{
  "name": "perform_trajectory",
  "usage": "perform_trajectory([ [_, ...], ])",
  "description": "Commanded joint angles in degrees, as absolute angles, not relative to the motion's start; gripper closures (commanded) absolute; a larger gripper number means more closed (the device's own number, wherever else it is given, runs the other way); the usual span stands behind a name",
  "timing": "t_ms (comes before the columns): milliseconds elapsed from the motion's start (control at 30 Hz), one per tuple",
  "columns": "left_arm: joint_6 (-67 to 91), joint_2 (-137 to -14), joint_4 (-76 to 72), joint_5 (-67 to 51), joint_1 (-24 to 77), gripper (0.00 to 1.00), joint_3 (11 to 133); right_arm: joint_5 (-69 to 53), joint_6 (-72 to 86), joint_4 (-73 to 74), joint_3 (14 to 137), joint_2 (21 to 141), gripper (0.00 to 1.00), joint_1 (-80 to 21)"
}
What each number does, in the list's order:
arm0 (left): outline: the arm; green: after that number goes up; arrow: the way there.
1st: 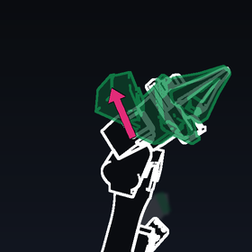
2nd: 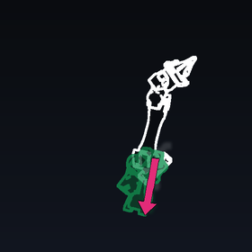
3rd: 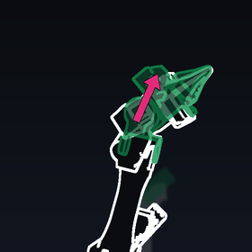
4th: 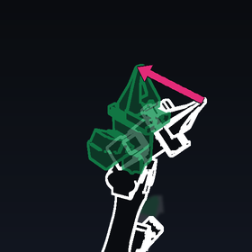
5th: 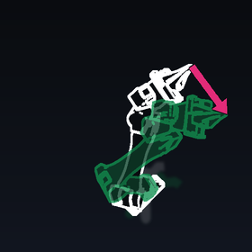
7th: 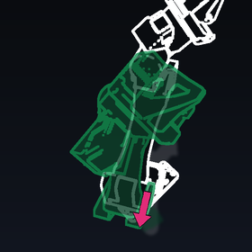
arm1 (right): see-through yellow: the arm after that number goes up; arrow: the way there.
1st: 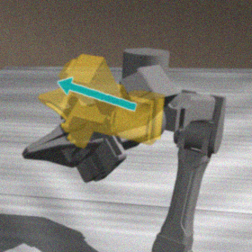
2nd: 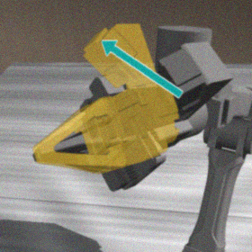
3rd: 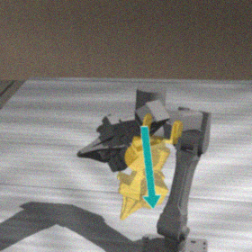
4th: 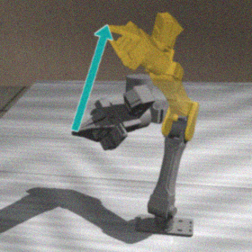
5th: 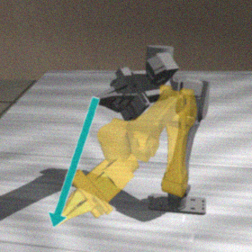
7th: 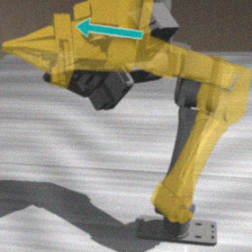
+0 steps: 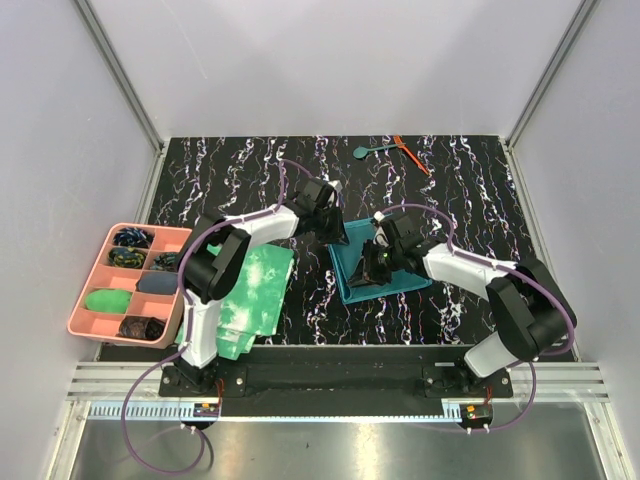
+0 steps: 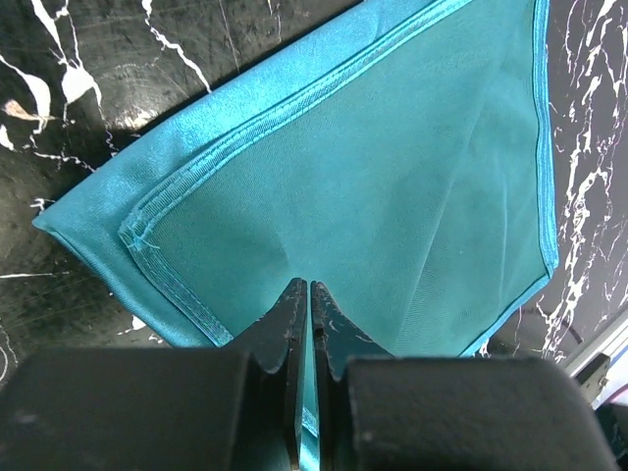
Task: Fold the napkin into a case and place the utensils inside
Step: Pick up the upper triangle-folded napkin from the center of the board.
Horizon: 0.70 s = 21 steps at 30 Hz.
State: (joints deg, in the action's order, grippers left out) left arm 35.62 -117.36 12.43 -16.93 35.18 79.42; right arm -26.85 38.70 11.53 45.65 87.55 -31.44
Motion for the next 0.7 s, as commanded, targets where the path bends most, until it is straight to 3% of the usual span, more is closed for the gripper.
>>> perform_trajectory([
  [0,35.95,-112.59,10.72,-16.70,34.28,0.90,79.89,-20.76,32.70,16.08,49.83,88.24,0.69,-31.90],
  [200,39.97,-106.71,12.65,-14.15,29.54,0.66,77.70,-13.46,27.25,21.70,54.57,88.94,0.51,-34.62],
  [333,42.10,-105.46,13.18,-14.50,26.37,0.54,76.89,-10.47,25.40,24.95,58.70,92.36,0.45,-37.08],
  [467,40.87,-110.82,22.22,-14.68,26.10,0.52,84.28,-7.39,25.40,27.59,62.66,95.01,0.41,-38.41],
  [667,40.17,-115.22,22.85,-11.52,26.63,0.55,86.39,-4.22,25.84,29.70,66.00,95.45,0.35,-38.41],
])
